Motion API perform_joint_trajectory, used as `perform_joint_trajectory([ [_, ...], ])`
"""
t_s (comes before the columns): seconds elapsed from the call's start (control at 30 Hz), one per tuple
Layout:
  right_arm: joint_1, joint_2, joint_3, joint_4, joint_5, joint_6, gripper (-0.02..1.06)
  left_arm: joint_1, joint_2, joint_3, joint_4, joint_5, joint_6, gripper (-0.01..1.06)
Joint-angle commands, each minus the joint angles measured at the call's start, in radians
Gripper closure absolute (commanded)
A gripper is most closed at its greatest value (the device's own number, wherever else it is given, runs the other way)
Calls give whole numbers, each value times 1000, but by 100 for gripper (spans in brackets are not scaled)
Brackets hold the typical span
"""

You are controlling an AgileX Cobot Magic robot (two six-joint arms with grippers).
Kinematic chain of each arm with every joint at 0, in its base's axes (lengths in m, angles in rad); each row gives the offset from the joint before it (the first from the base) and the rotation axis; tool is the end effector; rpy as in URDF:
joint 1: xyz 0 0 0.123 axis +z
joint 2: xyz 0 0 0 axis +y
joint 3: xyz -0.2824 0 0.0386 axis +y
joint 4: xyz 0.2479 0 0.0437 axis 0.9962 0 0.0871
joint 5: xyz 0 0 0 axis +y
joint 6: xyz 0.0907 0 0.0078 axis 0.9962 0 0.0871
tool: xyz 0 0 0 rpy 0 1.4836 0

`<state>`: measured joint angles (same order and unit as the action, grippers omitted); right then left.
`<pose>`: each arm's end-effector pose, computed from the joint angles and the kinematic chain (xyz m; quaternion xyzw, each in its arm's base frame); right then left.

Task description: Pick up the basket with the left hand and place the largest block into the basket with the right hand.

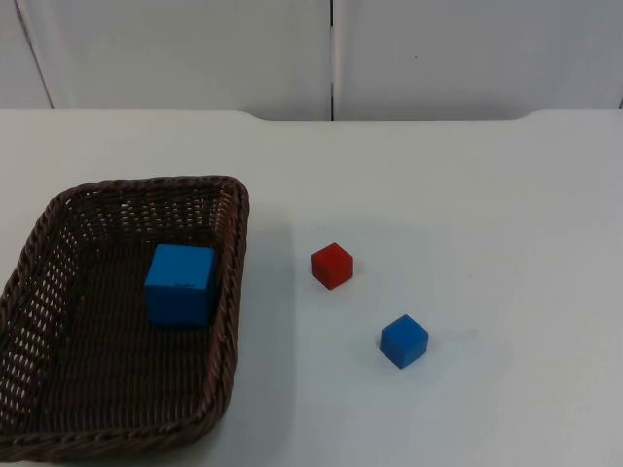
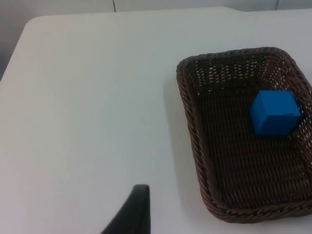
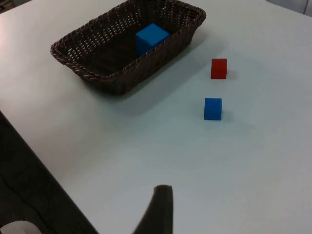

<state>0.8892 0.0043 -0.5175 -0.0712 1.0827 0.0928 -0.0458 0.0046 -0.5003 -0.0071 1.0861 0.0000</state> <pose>-0.0001 -0.0092 0.2804 -0.3297 0.7889 0.2126 0.4731 -0.0053 -0.0003 0.2752 0.0199 0.8606 -0.0152 0.5086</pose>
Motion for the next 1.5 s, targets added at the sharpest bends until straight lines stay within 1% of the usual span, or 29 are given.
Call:
perform_joint_trajectory([
  [0.0, 2, -4, 1, 4, -1, -7, 17, -2, -5, 4, -6, -11, 0, 0],
  [0.03, 2, -4, 1, 4, -1, -7, 17, -2, -5, 4, -6, -11, 0, 0],
  [0.1, 2, -4, 1, 4, -1, -7, 3, -2, -5, 4, -6, -11, 0, 0],
  [0.13, 2, -4, 1, 4, -1, -7, -1, -2, -5, 4, -6, -11, 0, 0],
  [1.33, 2, -4, 1, 4, -3, -4, -1, -2, -5, 4, -4, -11, 0, 0],
  [1.47, -13, -4, 1, 4, -3, -4, -1, -2, -5, 4, -4, -11, 0, 0],
])
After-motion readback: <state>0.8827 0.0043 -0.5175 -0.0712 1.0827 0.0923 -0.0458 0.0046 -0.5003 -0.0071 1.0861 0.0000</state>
